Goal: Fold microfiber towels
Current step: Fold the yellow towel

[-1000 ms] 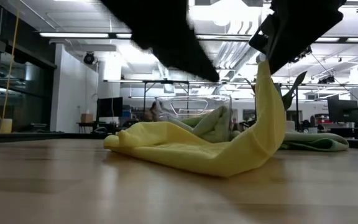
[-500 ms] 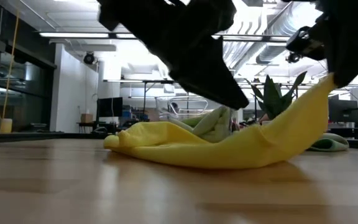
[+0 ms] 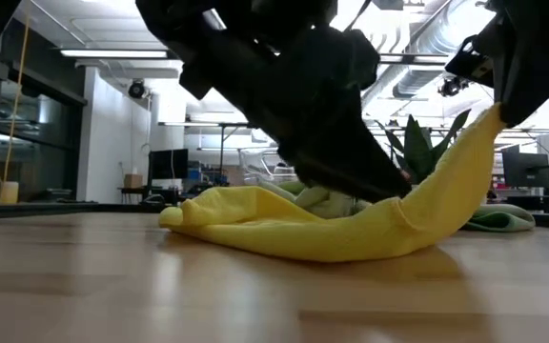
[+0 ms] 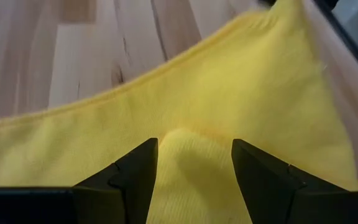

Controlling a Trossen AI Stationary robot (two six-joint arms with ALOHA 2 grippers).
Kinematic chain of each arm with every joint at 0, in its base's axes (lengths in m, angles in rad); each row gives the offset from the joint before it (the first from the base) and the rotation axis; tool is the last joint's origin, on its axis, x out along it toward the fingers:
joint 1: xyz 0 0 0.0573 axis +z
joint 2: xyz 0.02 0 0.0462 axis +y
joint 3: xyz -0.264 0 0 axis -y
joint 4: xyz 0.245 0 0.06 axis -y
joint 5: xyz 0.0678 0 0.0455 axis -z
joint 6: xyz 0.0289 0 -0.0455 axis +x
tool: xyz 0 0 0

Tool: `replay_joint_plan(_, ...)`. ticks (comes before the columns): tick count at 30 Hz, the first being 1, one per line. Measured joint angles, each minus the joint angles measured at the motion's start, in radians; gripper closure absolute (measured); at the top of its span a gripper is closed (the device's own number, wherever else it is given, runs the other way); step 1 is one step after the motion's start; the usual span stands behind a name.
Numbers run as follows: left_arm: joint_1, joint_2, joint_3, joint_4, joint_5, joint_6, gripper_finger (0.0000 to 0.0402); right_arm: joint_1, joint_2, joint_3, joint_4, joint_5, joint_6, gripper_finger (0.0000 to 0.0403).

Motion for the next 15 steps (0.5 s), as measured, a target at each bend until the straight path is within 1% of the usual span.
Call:
replay_joint_plan(3,-0.007,0.011,0.001,-0.002,-0.021,-0.001,0.0204,-0.002,0.000,0.000,0.004,0.000,0.000,0.0403)
replay_joint_plan(9,-0.021,0.040,0.000,0.004,-0.098,-0.054,0.0204,-0.002,0.000,0.000,0.015,0.004,0.000,0.0403)
replay_joint_plan(11,-0.025,0.044,0.000,0.001,-0.105,-0.060,0.0209,-0.002,0.000,0.000,0.017,0.004,0.000,0.0403)
replay_joint_plan(13,-0.031,0.044,0.000,0.005,-0.123,-0.059,0.0227,-0.002,0.000,0.000,0.021,0.003,0.000,0.0403)
replay_joint_plan(15,-0.038,0.044,0.000,0.008,-0.148,-0.049,0.0260,-0.002,0.000,0.000,0.022,0.006,-0.001,0.0403)
